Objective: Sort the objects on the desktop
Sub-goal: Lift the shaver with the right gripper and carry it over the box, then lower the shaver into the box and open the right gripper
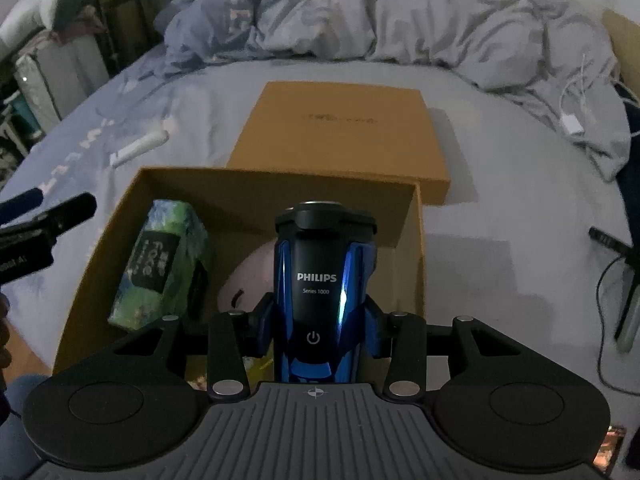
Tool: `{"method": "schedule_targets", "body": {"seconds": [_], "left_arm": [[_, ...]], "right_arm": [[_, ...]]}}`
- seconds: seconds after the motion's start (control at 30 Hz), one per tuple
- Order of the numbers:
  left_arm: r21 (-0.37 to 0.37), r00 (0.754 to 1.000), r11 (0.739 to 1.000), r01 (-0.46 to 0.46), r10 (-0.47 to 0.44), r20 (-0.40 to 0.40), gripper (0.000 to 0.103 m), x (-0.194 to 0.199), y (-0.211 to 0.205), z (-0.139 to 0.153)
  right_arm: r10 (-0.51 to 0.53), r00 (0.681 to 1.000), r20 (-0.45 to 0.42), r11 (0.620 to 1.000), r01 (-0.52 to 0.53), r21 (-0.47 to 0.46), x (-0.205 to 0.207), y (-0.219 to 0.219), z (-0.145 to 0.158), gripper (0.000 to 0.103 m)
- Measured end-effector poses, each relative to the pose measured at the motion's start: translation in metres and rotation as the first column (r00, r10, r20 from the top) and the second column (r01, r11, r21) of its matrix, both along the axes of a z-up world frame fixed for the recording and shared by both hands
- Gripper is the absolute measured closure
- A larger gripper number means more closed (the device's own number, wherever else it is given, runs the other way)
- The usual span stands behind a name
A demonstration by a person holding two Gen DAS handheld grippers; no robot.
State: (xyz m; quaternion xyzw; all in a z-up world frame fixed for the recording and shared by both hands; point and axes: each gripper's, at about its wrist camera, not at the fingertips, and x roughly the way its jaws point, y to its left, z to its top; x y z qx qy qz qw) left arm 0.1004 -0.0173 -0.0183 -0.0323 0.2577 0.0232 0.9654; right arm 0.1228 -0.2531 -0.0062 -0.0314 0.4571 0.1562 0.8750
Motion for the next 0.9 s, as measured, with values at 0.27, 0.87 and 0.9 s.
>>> {"method": "schedule_targets", "body": {"seconds": [0.27, 0.87, 0.9], "left_arm": [[0.025, 0.999, 0.999, 0.037, -0.037, 0.006, 0.000, -0.001, -0.013, -0.002], [0.026, 0.998, 0.998, 0.058, -0.058, -0.028, 0.000, 0.003, -0.017, -0.012], [0.023, 0.998, 0.998, 0.061, -0.060, -0.030, 0.000, 0.003, -0.017, -0.013]], "right_arm": [[-0.004, 0.999, -0.034, 1.000, 0.004, -0.004, -0.005, 0.002, -0.021, 0.056], [-0.002, 0.995, -0.096, 0.999, -0.002, -0.033, -0.003, 0.020, -0.067, 0.056], [-0.002, 0.995, -0.101, 0.999, -0.002, -0.036, -0.002, 0.021, -0.069, 0.056]]}}
